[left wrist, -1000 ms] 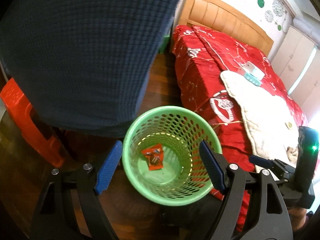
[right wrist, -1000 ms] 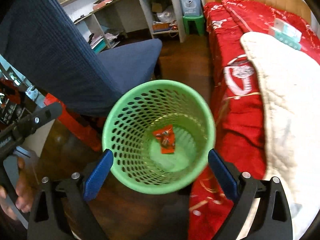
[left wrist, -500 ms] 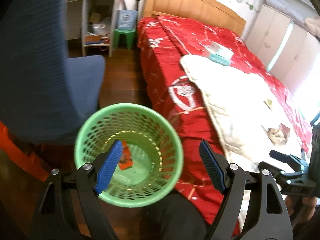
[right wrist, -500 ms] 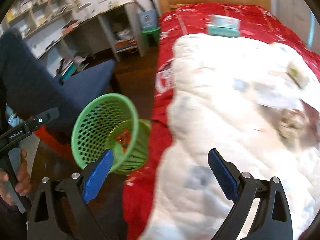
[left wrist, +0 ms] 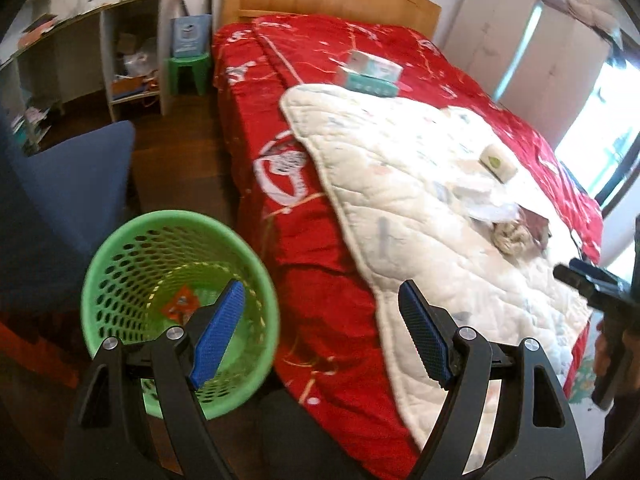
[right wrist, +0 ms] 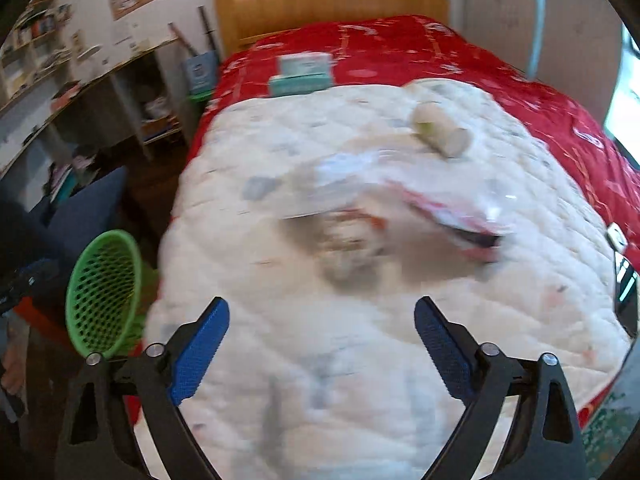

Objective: Collect trash
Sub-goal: 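Move the left tool back over the bed toward the trash, then grasp the crumpled tissue with the right tool while the left tool grasps the clear round lid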

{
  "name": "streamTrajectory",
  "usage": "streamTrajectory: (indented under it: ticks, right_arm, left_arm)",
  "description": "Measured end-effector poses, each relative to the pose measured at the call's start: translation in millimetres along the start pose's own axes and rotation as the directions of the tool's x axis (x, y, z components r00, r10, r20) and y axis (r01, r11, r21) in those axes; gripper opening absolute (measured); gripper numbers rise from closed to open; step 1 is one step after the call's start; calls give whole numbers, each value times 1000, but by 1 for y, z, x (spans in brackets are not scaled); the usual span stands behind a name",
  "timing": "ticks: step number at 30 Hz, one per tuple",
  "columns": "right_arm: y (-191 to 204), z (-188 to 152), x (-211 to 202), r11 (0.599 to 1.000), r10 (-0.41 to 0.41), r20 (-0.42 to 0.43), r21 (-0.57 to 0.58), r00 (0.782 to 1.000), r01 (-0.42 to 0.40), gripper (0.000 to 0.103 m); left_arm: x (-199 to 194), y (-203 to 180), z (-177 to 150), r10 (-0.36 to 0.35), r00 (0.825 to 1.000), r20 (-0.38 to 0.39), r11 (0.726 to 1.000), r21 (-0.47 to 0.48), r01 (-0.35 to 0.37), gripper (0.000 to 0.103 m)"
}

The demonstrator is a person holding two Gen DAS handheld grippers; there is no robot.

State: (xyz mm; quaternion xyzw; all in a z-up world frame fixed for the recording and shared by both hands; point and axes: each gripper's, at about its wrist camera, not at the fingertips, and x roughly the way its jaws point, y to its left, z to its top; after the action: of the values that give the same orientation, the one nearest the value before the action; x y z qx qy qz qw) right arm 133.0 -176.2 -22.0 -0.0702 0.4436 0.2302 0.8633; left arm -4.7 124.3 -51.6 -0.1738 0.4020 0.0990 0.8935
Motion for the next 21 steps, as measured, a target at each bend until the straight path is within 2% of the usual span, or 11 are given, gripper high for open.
streamTrajectory:
  ticks: [6,9,14,21]
  right_arm:
    - [-43,4,5,996,-42,6,75,999,41,87]
    - [-55,3,6,994,-35,-1,99,999,35,87]
    - [-50,2,20,993,8,-18,119,1000,-5,85]
    - [-25,10,54,985,77,-35,157,996,-71,69]
  left_arm:
    - [18,-42,7,-44,999,-26,996,71,45,78]
    - [25,-57,13,-61,998,-33,993,96,64,78]
    - [32,-73,21,-95,995,-39,991,95,99,78]
    - [38,-74,21,-89,995,-50,992,88,93,78]
